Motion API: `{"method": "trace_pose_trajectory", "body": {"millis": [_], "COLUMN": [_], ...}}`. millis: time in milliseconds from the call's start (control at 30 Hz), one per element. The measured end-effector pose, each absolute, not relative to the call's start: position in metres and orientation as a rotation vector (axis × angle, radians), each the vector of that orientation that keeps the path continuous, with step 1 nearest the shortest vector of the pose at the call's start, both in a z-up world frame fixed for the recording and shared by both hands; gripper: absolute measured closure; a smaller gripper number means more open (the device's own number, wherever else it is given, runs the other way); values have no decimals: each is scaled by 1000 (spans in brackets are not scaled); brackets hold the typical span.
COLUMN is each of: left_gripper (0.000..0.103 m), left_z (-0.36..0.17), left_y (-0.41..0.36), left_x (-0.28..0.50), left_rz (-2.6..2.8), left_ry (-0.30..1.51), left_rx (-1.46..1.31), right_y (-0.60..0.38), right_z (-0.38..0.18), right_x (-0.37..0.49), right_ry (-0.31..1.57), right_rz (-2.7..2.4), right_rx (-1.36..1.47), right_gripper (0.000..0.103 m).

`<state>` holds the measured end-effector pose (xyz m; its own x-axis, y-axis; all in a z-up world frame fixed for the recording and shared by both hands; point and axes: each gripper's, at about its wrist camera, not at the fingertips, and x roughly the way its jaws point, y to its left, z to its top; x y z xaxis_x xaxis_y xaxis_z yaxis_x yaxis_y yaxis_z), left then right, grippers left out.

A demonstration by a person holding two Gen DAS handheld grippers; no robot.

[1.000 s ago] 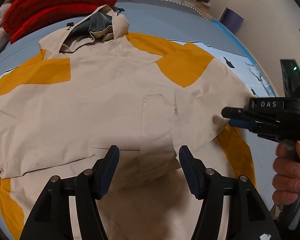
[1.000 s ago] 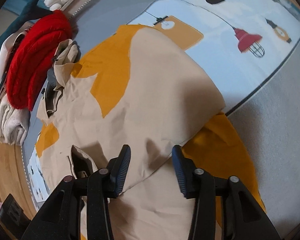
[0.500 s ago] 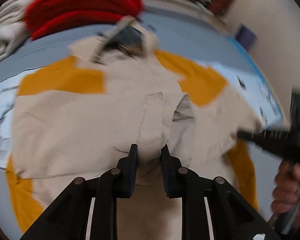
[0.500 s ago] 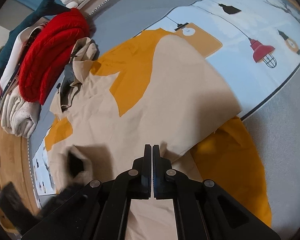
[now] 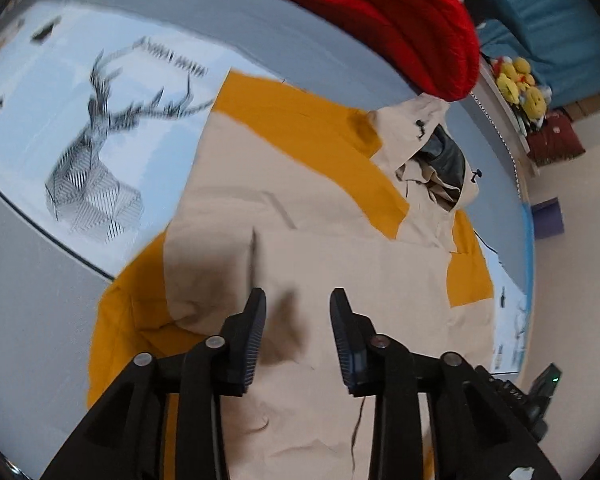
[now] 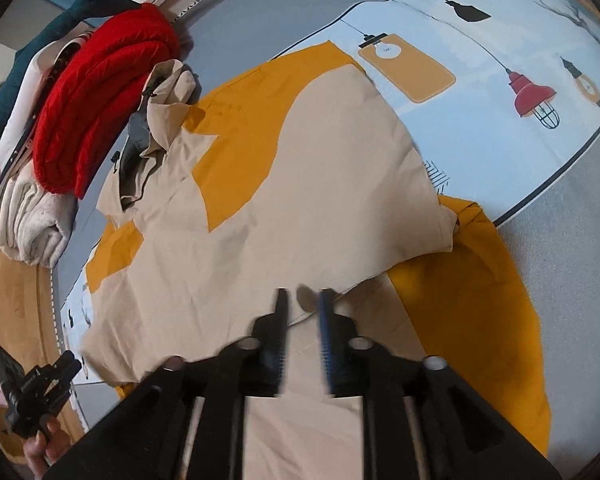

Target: Fold large clothes

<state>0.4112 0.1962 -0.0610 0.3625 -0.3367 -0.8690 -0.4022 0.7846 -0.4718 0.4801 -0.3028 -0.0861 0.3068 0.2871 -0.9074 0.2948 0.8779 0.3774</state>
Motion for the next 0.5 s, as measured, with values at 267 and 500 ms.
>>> {"method": "trace_pose_trajectory", "body": {"millis": [267,500], "left_gripper": [61,100], "left_z": [-104,-123], "left_y": [184,178], "left_x": [412,413], "left_rz": [43,48], "left_ry": [1379,1419], "left_rx": [-711,-710], "right_y": [-302,-313], "right_z": [-90,-98], "right_x": [484,487], "right_ry": [1288,1302], "right_rz": [-33,-83], "right_rx": [532,561], "right_gripper": [68,68]}}
